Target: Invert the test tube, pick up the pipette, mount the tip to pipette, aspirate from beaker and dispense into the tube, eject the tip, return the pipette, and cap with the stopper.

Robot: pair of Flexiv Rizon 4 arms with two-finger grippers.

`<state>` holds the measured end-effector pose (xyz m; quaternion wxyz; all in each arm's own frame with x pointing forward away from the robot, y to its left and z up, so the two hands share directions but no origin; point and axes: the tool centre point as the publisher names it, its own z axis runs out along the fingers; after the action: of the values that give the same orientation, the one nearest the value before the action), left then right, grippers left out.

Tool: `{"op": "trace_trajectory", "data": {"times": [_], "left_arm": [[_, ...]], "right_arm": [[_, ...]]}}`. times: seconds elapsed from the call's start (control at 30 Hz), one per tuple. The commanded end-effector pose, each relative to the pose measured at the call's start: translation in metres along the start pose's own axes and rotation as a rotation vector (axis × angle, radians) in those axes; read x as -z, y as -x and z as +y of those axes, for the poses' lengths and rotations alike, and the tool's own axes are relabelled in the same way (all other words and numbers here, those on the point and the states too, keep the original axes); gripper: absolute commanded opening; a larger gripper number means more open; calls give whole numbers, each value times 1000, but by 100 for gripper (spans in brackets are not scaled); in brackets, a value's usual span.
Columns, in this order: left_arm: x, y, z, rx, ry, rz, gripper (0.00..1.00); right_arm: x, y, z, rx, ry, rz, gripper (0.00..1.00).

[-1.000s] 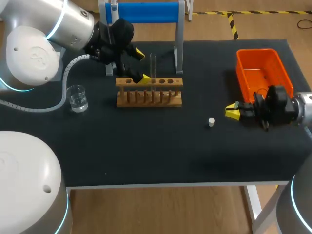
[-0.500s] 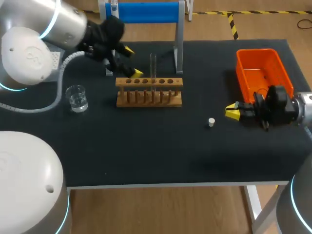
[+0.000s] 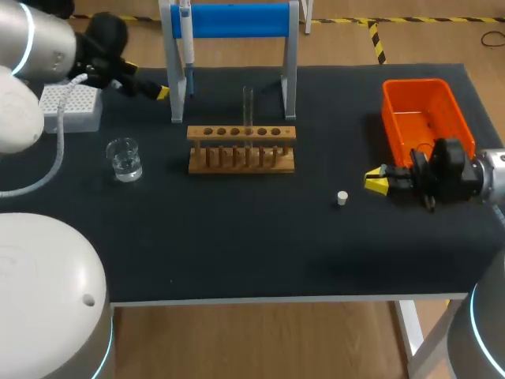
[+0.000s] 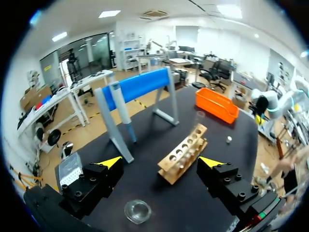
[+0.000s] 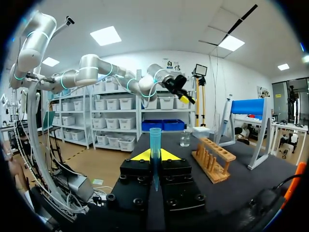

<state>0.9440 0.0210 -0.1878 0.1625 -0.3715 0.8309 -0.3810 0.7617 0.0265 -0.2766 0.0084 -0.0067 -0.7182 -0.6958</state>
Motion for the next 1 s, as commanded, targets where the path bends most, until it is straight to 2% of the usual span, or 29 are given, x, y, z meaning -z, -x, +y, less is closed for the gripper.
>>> {"op": "trace_trajectory", "data": {"times": [0.03, 0.33, 0.5, 0.87, 1.0], "left_arm": [[-7, 3, 1, 79, 23, -176, 100], [-15, 11, -9, 198, -46, -324, 100], [-20, 14, -14, 234, -50, -439, 100], [-36, 22, -28, 293, -152, -507, 100], [-44, 24, -32, 303, -164, -522, 100]], "right_arm": [[0, -1, 0, 1, -1, -1, 0], [0, -1, 0, 1, -1, -1, 0], [0, -1, 0, 1, -1, -1, 0], [0, -1, 0, 1, -1, -1, 0], [0, -1, 0, 1, -1, -1, 0]]}}
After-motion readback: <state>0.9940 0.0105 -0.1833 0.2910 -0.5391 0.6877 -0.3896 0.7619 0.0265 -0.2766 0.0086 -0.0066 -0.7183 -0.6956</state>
